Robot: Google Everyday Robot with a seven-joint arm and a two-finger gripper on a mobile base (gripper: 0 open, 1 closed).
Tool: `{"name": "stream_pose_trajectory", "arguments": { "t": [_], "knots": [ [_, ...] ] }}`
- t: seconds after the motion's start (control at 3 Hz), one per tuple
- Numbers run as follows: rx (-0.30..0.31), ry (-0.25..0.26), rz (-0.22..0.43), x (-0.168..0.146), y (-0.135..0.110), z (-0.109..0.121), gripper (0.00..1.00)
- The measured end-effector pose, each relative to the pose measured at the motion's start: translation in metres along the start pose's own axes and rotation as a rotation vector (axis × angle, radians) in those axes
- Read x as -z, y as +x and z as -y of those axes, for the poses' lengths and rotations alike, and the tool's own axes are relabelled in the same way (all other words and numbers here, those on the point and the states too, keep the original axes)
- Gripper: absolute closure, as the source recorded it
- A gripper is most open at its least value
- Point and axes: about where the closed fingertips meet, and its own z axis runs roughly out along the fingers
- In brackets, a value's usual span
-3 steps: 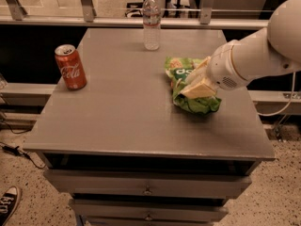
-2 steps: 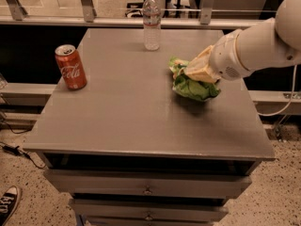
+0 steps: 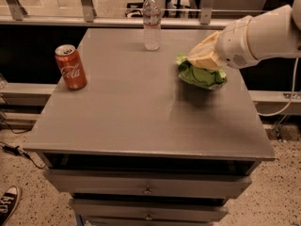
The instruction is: Pick green rice chip bag
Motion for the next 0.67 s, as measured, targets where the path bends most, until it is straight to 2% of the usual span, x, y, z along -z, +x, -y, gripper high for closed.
{"name": "stream_pose_trajectory", "arguments": {
  "t": [0.67],
  "knots": [
    [-0.002, 0.015, 0.103, 0.027, -0.017, 0.021, 1.0]
  ]
}}
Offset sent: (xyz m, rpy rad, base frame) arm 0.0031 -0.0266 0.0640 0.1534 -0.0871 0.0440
